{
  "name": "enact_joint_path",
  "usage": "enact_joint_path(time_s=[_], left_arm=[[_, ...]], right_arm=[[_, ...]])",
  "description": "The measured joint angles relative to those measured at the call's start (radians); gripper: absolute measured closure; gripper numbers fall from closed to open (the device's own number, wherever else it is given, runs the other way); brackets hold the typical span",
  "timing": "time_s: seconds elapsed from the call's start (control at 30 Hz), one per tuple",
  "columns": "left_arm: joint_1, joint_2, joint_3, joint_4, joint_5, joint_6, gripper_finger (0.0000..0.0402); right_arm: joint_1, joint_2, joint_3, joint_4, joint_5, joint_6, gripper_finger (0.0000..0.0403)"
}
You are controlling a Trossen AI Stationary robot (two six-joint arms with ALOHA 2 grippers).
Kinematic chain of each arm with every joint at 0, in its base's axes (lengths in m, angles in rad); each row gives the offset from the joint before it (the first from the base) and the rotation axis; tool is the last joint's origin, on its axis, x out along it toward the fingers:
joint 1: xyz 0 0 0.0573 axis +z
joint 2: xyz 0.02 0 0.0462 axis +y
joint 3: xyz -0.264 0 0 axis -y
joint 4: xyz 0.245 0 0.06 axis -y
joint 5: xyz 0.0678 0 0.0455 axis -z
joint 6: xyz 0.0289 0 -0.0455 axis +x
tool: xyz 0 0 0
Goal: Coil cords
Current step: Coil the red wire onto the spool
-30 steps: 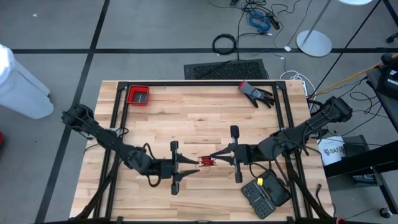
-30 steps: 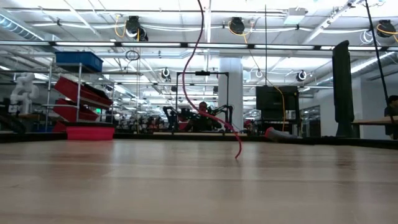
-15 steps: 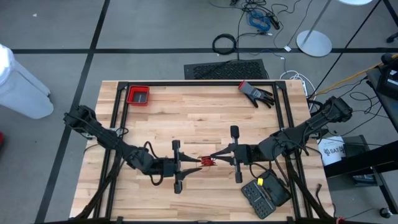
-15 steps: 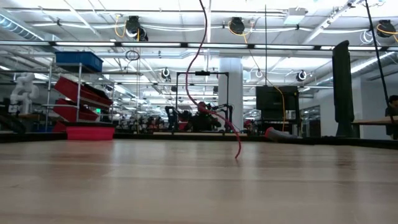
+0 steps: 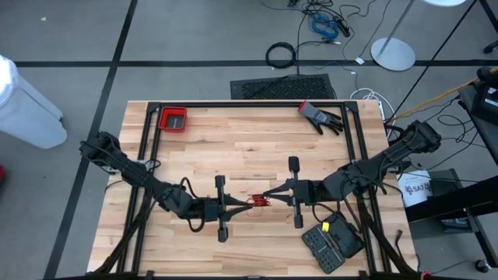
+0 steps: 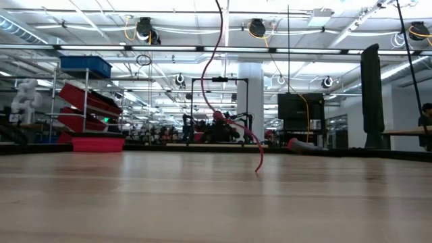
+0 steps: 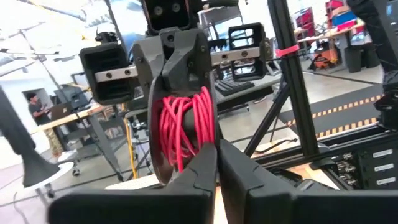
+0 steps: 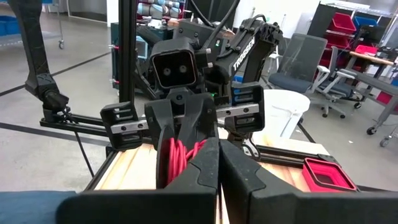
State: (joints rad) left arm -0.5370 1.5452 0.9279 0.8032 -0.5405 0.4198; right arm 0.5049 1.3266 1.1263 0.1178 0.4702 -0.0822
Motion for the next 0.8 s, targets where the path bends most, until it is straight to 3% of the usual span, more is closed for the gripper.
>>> enact_joint_path(time_s=[0.37,0.57,0.8], left_arm=[[0.0,0.0,0.0,0.007,-0.019,-0.042,0.0398],[0.0,-0.004,0.0,0.011,-0.021,-0.04,0.0399],[-0.018,-0.056,0.0,-0.021,-0.05,-0.046,0.04]], right_arm=[[0.0,0.0,0.0,-0.001,0.003,-0.027,0.0401],[0.007,0.0,0.0,-0.017,0.012,-0.03,0.0372],[0.064,-0.006,0.0,-0.026,0.309,-0.124,0.0307]])
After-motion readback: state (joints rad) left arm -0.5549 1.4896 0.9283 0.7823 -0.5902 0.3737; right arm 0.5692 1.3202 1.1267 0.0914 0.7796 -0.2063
